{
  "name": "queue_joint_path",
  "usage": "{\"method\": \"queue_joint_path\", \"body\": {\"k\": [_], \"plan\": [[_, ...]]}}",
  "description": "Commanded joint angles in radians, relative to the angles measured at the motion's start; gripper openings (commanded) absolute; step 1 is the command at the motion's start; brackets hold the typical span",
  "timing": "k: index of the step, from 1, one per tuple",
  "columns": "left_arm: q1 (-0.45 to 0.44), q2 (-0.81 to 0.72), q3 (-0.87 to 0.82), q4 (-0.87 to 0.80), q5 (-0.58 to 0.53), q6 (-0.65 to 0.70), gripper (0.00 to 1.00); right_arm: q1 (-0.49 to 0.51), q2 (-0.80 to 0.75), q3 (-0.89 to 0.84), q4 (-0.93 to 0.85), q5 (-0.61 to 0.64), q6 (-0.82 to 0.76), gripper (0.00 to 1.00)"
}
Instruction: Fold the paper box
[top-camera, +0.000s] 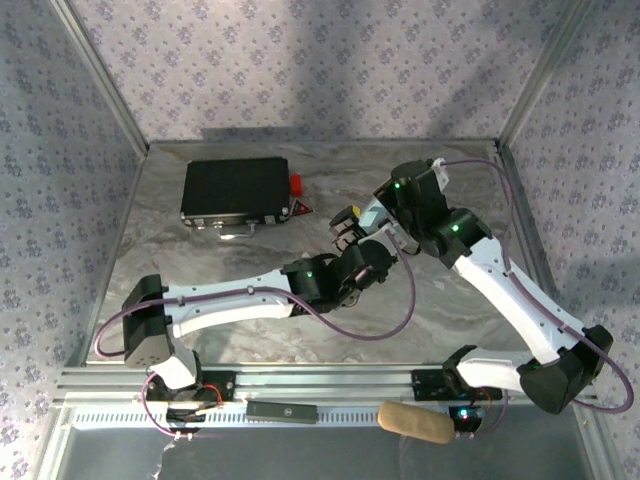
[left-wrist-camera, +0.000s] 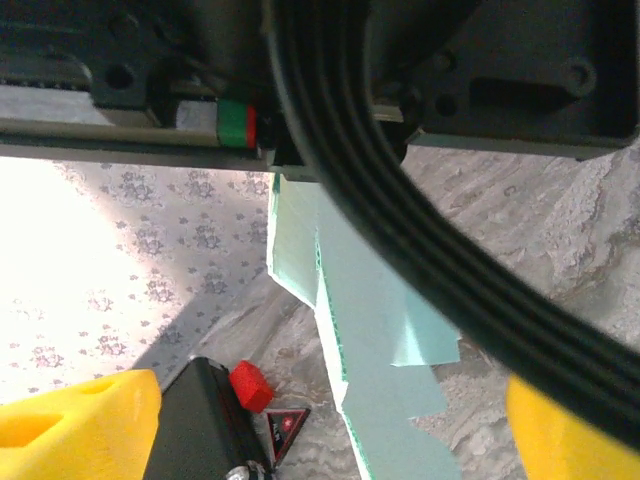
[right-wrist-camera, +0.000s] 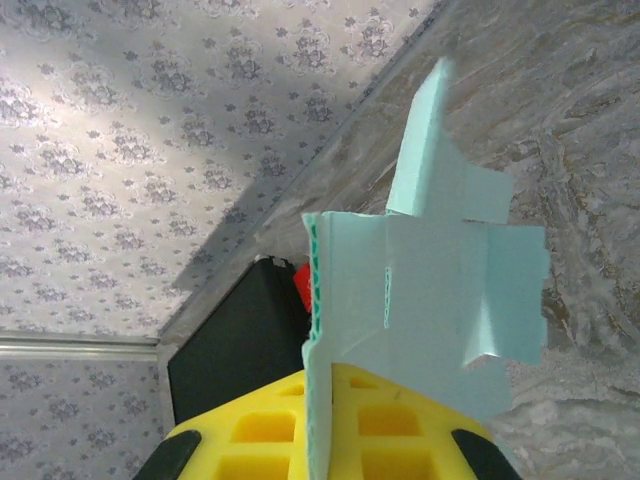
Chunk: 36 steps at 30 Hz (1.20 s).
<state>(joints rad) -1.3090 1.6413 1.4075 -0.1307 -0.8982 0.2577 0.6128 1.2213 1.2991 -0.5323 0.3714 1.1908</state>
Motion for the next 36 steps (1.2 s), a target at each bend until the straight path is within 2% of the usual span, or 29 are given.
{"method": "queue_joint_path", "body": {"k": [1,4,6,11,15,18,19,21,24,27,29,32,34,36], "plan": [[0.042,0.038,0.042,0.034,-0.066,0.01,0.82,0.022,-0.045,0.024,-0.009,-0.031,0.031,0.0],[0.045,0.047,0.039,0.036,-0.067,0.017,0.65,0.021,-0.048,0.026,-0.011,-0.038,0.035,0.0],[0.045,0.052,0.034,0.039,-0.08,0.018,0.46,0.016,-0.052,0.024,-0.013,-0.042,0.044,0.0],[0.047,0.042,0.003,0.055,-0.085,0.011,0.25,0.006,-0.062,0.02,-0.011,-0.062,0.056,0.0],[0.05,0.033,-0.006,0.06,-0.081,0.011,0.0,0.001,-0.064,0.018,-0.003,-0.089,0.068,0.0],[0.051,0.024,-0.02,0.071,-0.074,0.015,0.0,-0.007,-0.066,0.035,-0.015,-0.115,0.069,0.03],[0.053,0.019,-0.028,0.082,-0.071,0.017,0.0,-0.01,-0.066,0.046,-0.025,-0.123,0.068,0.13],[0.062,-0.003,-0.056,0.102,-0.051,0.017,0.0,-0.024,-0.071,0.073,-0.052,-0.155,0.068,0.42],[0.087,-0.059,-0.124,0.15,0.021,0.006,0.0,-0.06,-0.092,0.111,-0.091,-0.223,0.062,0.65],[0.12,-0.14,-0.237,0.25,0.124,0.026,0.0,-0.139,-0.124,0.125,-0.121,-0.362,0.075,0.79],[0.145,-0.193,-0.312,0.317,0.19,0.031,0.0,-0.236,-0.14,0.103,-0.099,-0.505,0.108,0.82],[0.207,-0.269,-0.404,0.366,0.303,-0.019,0.0,-0.385,-0.156,0.03,-0.019,-0.711,0.171,0.83],[0.244,-0.299,-0.435,0.368,0.345,-0.046,0.0,-0.444,-0.161,-0.025,0.027,-0.771,0.192,0.81],[0.268,-0.319,-0.446,0.346,0.394,-0.059,0.0,-0.476,-0.146,-0.054,0.02,-0.777,0.159,0.8]]}}
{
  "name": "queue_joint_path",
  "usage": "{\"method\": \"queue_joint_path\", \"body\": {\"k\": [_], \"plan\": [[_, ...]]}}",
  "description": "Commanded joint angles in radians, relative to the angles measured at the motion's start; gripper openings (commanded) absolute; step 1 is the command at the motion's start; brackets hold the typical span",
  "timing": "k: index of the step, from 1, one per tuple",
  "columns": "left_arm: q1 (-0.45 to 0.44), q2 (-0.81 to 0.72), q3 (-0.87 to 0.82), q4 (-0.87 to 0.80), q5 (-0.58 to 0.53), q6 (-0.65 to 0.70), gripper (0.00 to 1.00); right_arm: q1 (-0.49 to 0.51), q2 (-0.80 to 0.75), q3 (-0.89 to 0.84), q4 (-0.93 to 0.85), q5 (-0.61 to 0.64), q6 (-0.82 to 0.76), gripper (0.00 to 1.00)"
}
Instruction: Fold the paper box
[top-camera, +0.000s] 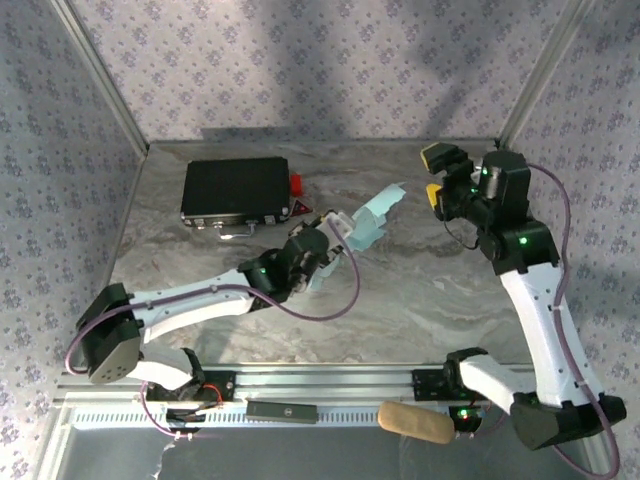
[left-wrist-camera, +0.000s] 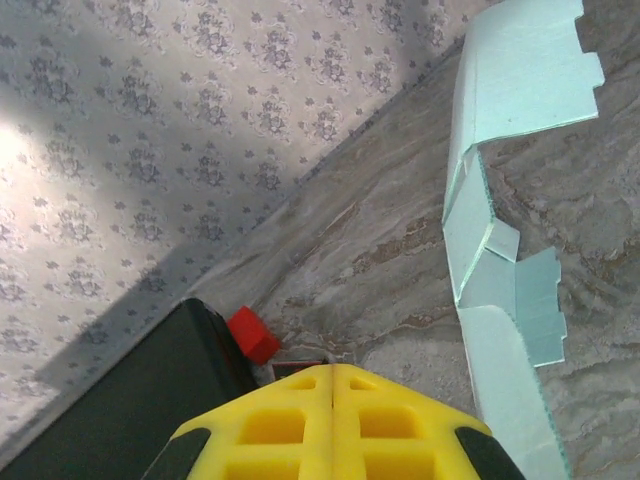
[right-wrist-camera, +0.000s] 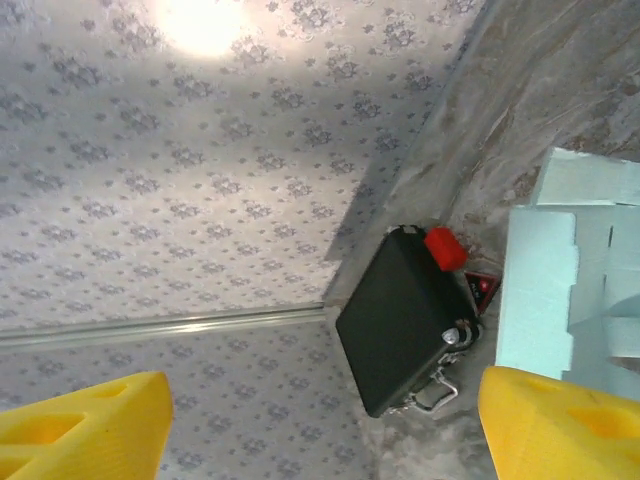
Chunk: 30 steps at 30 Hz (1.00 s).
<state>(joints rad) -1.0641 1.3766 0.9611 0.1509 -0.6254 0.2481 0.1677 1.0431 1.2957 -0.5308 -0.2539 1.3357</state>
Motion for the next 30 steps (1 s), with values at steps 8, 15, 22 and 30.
{"method": "queue_joint_path", "body": {"k": [8,15,22,30], "plan": [[0.259,-0.014,0.324,-0.389,0.568,-0.19,0.82,-0.099,0.074,-0.309,0.103,-0.155,-0.049,0.76],[0.473,0.653,1.012,-1.118,0.867,-0.205,0.99,-0.092,0.103,-0.346,0.11,-0.19,-0.082,0.7],[0.5,0.353,0.622,-0.796,0.467,-0.465,0.94,-0.12,0.027,-0.326,0.026,-0.136,-0.174,0.69],[0.634,0.143,0.126,-0.661,0.726,-0.713,0.87,-0.118,0.053,-0.341,0.027,-0.177,-0.261,0.67]]}}
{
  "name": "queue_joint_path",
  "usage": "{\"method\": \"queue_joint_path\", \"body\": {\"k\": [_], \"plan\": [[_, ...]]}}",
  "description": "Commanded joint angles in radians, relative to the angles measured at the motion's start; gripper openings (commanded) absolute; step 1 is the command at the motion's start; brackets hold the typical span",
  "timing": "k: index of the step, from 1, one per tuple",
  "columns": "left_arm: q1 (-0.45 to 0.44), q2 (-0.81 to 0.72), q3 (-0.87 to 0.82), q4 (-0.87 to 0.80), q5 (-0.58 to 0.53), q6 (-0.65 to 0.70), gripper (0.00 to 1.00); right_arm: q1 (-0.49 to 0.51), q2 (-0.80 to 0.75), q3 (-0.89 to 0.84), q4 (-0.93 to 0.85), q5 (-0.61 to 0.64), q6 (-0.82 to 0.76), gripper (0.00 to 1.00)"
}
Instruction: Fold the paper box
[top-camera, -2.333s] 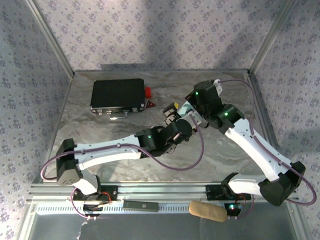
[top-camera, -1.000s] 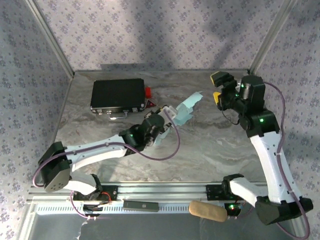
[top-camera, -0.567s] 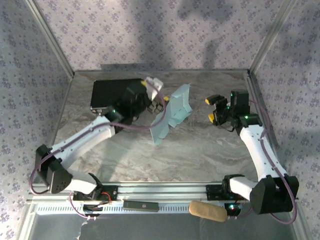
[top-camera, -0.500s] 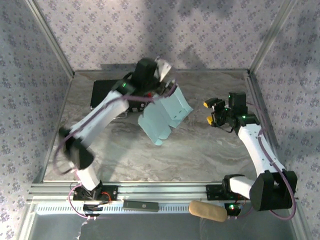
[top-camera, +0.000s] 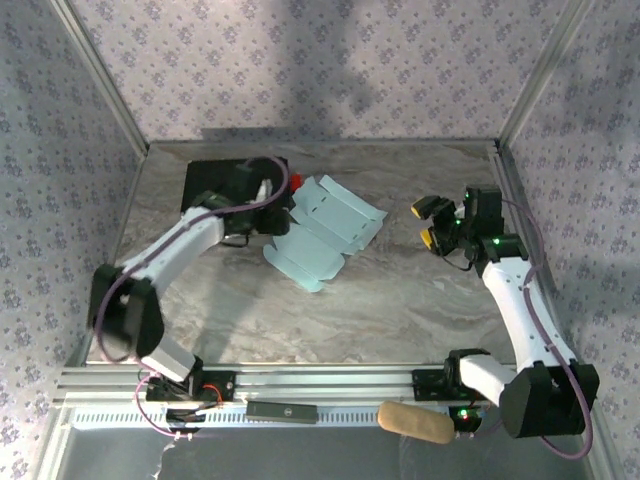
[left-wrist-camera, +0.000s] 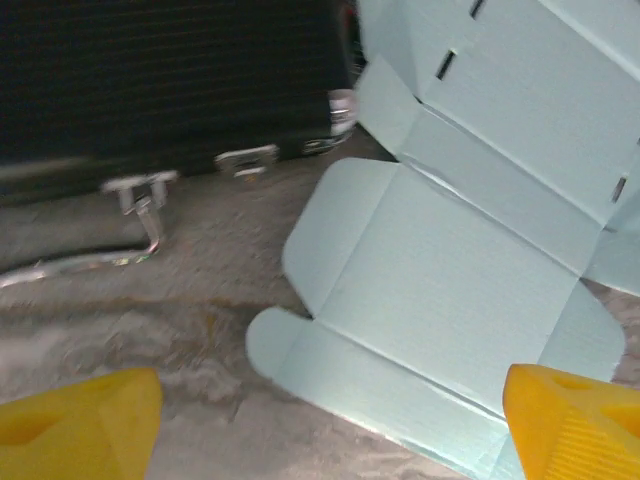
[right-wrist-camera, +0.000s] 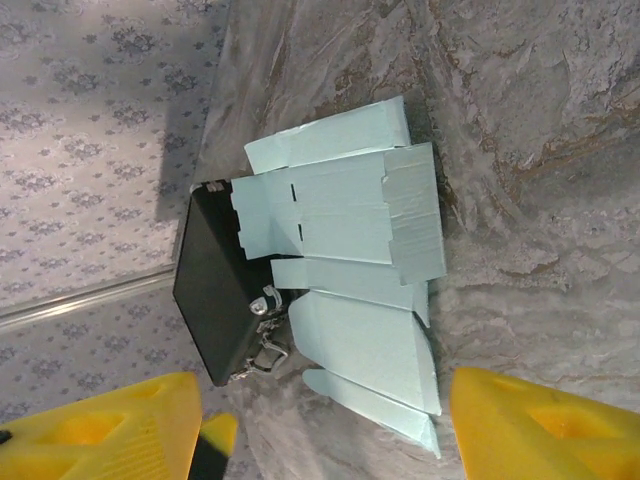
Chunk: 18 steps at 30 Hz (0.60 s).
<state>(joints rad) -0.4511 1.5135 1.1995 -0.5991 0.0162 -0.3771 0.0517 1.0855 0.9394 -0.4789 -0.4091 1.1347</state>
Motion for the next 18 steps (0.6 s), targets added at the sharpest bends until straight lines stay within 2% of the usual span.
{"method": "queue_joint_path", "body": {"k": [1,6,18], "plan": [[0.033,0.016,-0.119,0.101,0.104,-0.069,0.87,0.0,0.014,0.01,-0.017,-0.03,-0.059,0.66],[0.049,0.137,-0.024,0.079,0.136,0.039,0.78,0.021,0.022,-0.018,0.0,-0.034,-0.055,0.63],[0.053,0.305,-0.017,0.262,0.11,0.082,0.75,0.046,-0.012,-0.008,-0.032,-0.022,-0.067,0.62]]}}
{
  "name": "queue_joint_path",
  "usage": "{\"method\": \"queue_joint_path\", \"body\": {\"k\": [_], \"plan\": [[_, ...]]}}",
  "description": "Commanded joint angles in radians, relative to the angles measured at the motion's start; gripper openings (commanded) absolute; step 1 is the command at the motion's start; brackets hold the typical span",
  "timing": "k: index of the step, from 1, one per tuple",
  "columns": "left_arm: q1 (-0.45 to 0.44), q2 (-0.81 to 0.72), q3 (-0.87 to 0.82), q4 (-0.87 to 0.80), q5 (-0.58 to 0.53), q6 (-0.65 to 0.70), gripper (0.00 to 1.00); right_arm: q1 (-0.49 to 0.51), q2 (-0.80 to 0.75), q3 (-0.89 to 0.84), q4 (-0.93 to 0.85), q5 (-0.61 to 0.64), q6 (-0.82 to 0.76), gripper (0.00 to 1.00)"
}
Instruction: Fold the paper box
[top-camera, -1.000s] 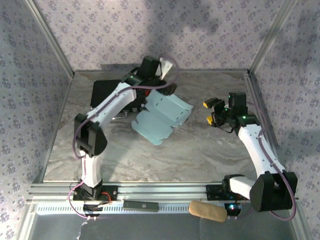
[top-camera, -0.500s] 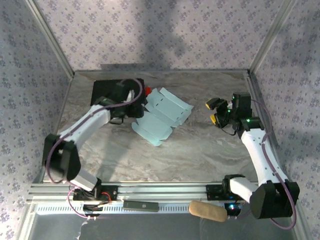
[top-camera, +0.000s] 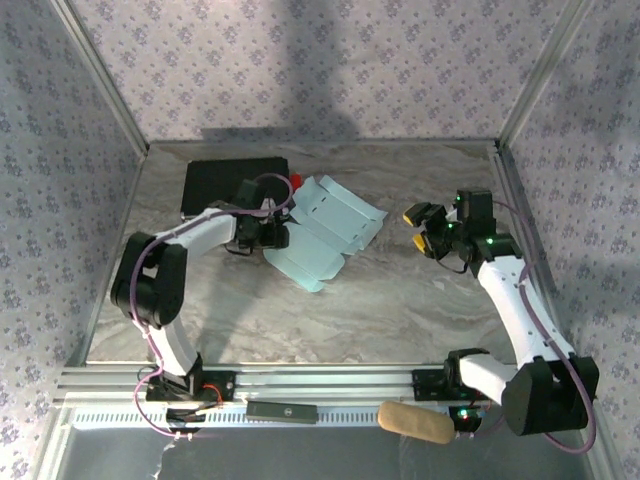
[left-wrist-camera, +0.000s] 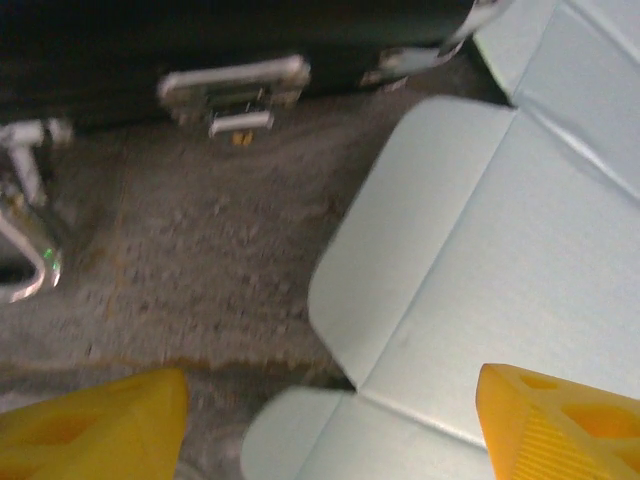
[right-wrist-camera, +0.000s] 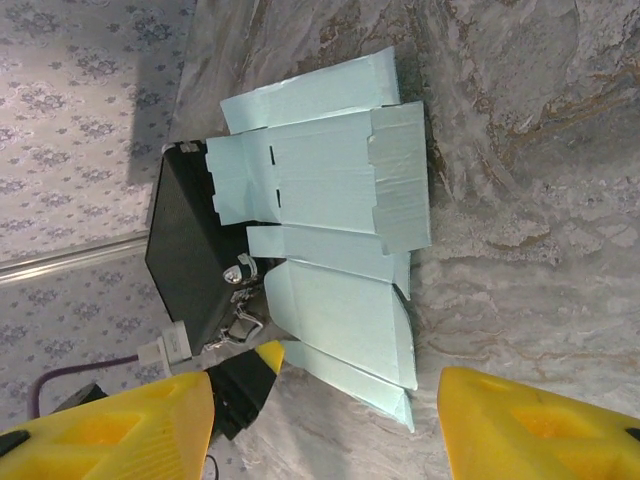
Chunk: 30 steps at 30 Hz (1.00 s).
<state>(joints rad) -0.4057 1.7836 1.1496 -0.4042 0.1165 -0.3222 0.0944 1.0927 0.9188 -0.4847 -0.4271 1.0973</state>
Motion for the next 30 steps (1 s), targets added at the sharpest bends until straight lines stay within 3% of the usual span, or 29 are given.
{"method": "queue_joint_path", "body": {"k": [1,6,10,13,19,26,30], "plan": [[0.007,0.043,0.034,0.077,0.014,0.026,0.75,0.004,-0.02,0.012,-0.026,-0.005,-0.029,0.62],[0.006,0.079,0.02,0.148,0.033,0.019,0.71,0.012,-0.028,0.006,-0.019,-0.006,-0.024,0.62],[-0.008,0.063,-0.031,0.228,0.08,-0.022,0.55,0.019,-0.025,0.004,-0.017,-0.002,-0.025,0.62],[-0.043,0.036,-0.08,0.284,0.101,-0.077,0.47,0.021,-0.019,-0.003,-0.013,0.006,-0.025,0.61],[-0.144,-0.027,-0.205,0.401,0.082,-0.246,0.4,0.016,-0.01,-0.006,-0.019,0.019,-0.027,0.61],[-0.354,-0.023,-0.24,0.572,0.107,-0.431,0.4,0.004,-0.014,-0.012,-0.027,0.023,-0.025,0.6],[-0.355,-0.039,-0.25,0.588,0.109,-0.464,0.48,-0.013,-0.028,-0.013,-0.044,0.018,-0.036,0.61]]}}
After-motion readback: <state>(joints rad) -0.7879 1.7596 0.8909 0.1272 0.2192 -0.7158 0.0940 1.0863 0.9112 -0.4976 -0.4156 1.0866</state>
